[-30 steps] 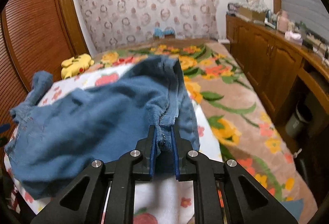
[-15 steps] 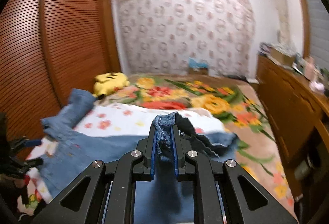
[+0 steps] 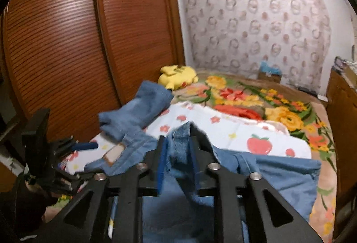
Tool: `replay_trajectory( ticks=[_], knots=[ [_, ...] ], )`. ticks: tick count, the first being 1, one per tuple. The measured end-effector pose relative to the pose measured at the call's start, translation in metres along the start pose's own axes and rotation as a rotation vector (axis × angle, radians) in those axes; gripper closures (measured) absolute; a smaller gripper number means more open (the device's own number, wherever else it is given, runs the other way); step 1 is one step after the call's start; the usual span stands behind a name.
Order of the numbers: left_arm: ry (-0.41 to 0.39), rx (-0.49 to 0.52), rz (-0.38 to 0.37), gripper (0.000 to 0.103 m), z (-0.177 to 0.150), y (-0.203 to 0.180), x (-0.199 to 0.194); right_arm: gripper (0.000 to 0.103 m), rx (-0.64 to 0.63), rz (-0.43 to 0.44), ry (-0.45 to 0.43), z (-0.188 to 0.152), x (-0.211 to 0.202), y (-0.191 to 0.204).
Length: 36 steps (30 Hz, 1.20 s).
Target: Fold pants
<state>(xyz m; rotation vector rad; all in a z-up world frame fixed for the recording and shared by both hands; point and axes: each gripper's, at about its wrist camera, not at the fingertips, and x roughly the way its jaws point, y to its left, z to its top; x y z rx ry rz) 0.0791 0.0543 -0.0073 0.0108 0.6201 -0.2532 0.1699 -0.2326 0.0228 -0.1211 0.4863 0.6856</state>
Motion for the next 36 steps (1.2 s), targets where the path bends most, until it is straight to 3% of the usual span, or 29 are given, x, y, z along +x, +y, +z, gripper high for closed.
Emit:
replay_trajectory(
  ticks=[2, 8, 14, 20, 23, 24, 25, 29, 36],
  knots=[
    [0.003, 0.008, -0.006, 0.025, 0.002, -0.005, 0.002, 0.062, 0.007, -0.012, 0.003, 0.001, -0.006, -0.015],
    [0.008, 0.036, -0.048, 0.025, 0.012, -0.024, 0.017, 0.057, 0.054, -0.089, 0.016, -0.016, -0.020, -0.023],
    [0.053, 0.084, -0.136, 0.028, 0.016, -0.054, 0.047, 0.056, 0.133, -0.187, 0.100, -0.043, 0.005, -0.042],
    [0.182, 0.115, -0.140, 0.050, 0.003, -0.068, 0.093, 0.056, 0.177, -0.192, 0.151, -0.061, 0.021, -0.036],
    [0.226, 0.098, -0.173, 0.073, -0.005, -0.066, 0.103, 0.056, 0.196, -0.196, 0.147, -0.059, 0.021, -0.043],
    [0.222, 0.094, -0.173, 0.092, -0.005, -0.065, 0.100, 0.056, 0.203, -0.198, 0.142, -0.057, 0.022, -0.044],
    [0.216, 0.092, -0.173, 0.096, -0.004, -0.064, 0.096, 0.056, 0.208, -0.203, 0.136, -0.058, 0.021, -0.046],
    [0.126, 0.090, -0.160, 0.098, 0.008, -0.055, 0.058, 0.056, 0.221, -0.216, 0.114, -0.072, 0.007, -0.051],
    [-0.002, 0.030, -0.057, 0.099, 0.024, -0.003, -0.015, 0.056, 0.205, -0.175, 0.115, -0.094, 0.004, -0.037]
  ],
)
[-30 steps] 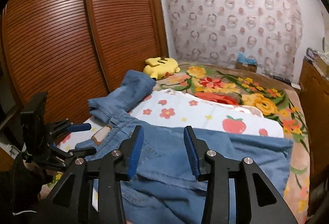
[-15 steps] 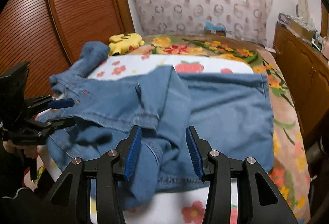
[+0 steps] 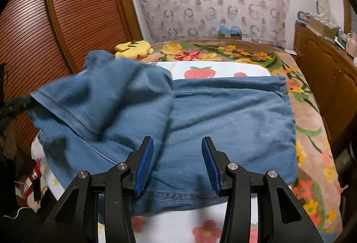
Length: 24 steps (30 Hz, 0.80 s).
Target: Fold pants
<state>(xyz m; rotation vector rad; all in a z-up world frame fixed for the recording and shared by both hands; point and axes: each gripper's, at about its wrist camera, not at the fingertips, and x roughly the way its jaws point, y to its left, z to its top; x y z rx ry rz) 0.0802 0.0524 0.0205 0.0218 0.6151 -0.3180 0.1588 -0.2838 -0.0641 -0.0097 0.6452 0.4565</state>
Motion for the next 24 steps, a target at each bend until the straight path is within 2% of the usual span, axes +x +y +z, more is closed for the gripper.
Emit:
replay_trajectory(
  ticks=[5, 9, 12, 14, 16, 18, 24],
  knots=[
    [0.049, -0.053, 0.082, 0.099, -0.024, 0.037, -0.005, 0.056, -0.038, 0.050, 0.014, 0.000, 0.011, 0.025],
    [0.114, -0.082, 0.110, 0.099, -0.050, 0.049, 0.008, 0.056, -0.075, 0.090, 0.041, -0.003, 0.024, 0.045],
    [0.129, -0.106, 0.106, 0.097, -0.059, 0.054, 0.013, 0.056, -0.105, 0.093, 0.063, -0.007, 0.035, 0.056],
    [0.130, -0.109, 0.114, 0.088, -0.060, 0.056, 0.012, 0.056, -0.111, 0.090, 0.071, -0.007, 0.038, 0.055],
    [0.119, -0.100, 0.122, 0.069, -0.059, 0.056, 0.009, 0.056, -0.115, 0.071, 0.071, -0.001, 0.046, 0.052],
    [0.102, -0.096, 0.120, 0.058, -0.055, 0.055, 0.005, 0.056, -0.119, 0.044, 0.063, 0.001, 0.045, 0.053],
    [0.071, -0.068, 0.095, 0.057, -0.045, 0.040, 0.007, 0.055, -0.121, -0.010, 0.046, -0.001, 0.054, 0.059]
  ],
)
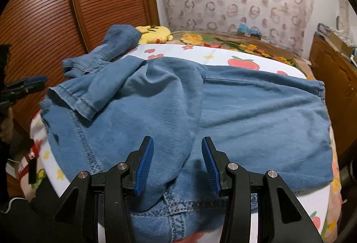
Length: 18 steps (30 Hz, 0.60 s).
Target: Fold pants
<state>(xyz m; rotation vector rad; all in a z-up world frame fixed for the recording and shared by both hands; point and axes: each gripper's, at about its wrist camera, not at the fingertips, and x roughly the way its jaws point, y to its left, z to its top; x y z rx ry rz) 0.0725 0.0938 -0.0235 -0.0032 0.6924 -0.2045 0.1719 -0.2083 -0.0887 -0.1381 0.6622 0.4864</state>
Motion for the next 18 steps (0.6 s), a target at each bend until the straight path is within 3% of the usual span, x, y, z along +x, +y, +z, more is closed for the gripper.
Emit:
replay_trajectory(
  ticks=[10, 18],
  knots=[
    [0.066, 0.101, -0.146, 0.057, 0.017, -0.064, 0.049, 0.047, 0.016, -0.016, -0.011, -0.003, 0.006, -0.003],
    [0.142, 0.157, -0.132, 0.058, 0.011, -0.088, 0.080, 0.047, -0.009, -0.020, -0.017, -0.009, 0.010, -0.007]
  ],
)
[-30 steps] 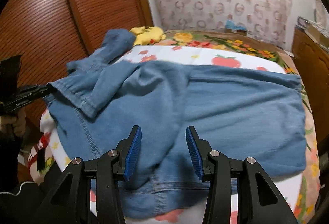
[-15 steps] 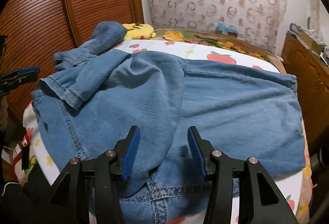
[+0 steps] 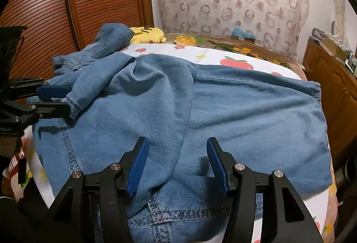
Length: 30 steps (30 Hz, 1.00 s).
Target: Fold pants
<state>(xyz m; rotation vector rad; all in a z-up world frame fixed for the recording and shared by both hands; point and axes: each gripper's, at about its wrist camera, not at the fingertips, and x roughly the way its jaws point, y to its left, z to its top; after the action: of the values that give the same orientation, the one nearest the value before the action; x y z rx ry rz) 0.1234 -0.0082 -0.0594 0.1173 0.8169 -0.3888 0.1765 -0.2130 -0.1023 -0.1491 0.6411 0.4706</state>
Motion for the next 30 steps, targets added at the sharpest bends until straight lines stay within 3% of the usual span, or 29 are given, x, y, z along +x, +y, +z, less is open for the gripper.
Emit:
replay_trajectory(
  ticks=[3, 6, 14, 18, 22, 25, 30],
  knots=[
    [0.011, 0.026, 0.015, 0.088, -0.001, 0.001, 0.001, 0.047, 0.014, 0.007, -0.008, 0.000, -0.001, -0.003],
    [-0.019, 0.023, 0.024, 0.090, 0.003, 0.011, -0.012, 0.047, 0.027, 0.017, -0.008, -0.002, 0.000, -0.005],
    [-0.109, -0.070, 0.172, 0.091, 0.032, 0.082, -0.049, 0.046, 0.061, 0.036, -0.011, -0.002, 0.001, -0.012],
    [-0.106, -0.125, 0.229, 0.091, 0.042, 0.119, -0.049, 0.046, 0.064, 0.040, -0.007, -0.002, 0.002, -0.013],
    [-0.084, -0.193, 0.267, 0.078, 0.039, 0.142, -0.047, 0.046, 0.062, 0.040, -0.001, -0.001, 0.003, -0.012],
    [-0.087, -0.204, 0.262, 0.060, 0.027, 0.144, -0.049, 0.046, 0.061, 0.041, 0.003, 0.000, 0.004, -0.013],
    [-0.084, -0.183, 0.246, 0.057, 0.000, 0.127, -0.054, 0.046, 0.058, 0.039, 0.003, 0.000, 0.003, -0.014]
  ],
)
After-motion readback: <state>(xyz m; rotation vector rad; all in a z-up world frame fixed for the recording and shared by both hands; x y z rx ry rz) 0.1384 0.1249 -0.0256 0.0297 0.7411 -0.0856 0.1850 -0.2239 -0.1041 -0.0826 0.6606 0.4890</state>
